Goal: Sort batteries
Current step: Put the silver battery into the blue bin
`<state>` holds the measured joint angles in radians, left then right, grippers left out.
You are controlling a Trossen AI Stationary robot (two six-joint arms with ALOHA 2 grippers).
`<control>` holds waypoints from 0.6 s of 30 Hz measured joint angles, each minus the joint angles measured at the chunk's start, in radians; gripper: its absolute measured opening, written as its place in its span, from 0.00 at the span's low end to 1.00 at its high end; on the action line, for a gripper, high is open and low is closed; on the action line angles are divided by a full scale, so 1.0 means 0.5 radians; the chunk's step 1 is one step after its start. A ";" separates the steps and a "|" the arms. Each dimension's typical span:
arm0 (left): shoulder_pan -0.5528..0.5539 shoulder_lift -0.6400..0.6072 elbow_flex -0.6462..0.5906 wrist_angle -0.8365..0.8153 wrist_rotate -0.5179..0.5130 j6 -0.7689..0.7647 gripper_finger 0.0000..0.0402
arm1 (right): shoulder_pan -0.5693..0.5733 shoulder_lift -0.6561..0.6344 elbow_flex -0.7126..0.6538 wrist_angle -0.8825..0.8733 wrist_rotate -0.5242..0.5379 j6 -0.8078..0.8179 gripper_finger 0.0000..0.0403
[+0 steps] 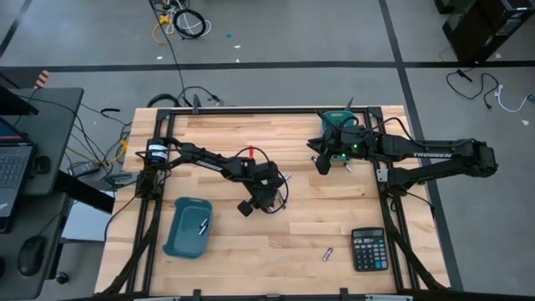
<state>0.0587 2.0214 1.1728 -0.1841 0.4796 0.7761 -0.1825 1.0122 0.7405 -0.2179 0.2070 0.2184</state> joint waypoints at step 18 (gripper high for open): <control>0.008 -0.063 -0.004 -0.099 -0.056 -0.267 0.05 | 0.000 0.000 0.000 -0.008 0.000 -0.002 0.12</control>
<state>0.0628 1.9900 1.1708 -0.2338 0.4517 0.6424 -0.1825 1.0122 0.7406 -0.2221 0.2070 0.2173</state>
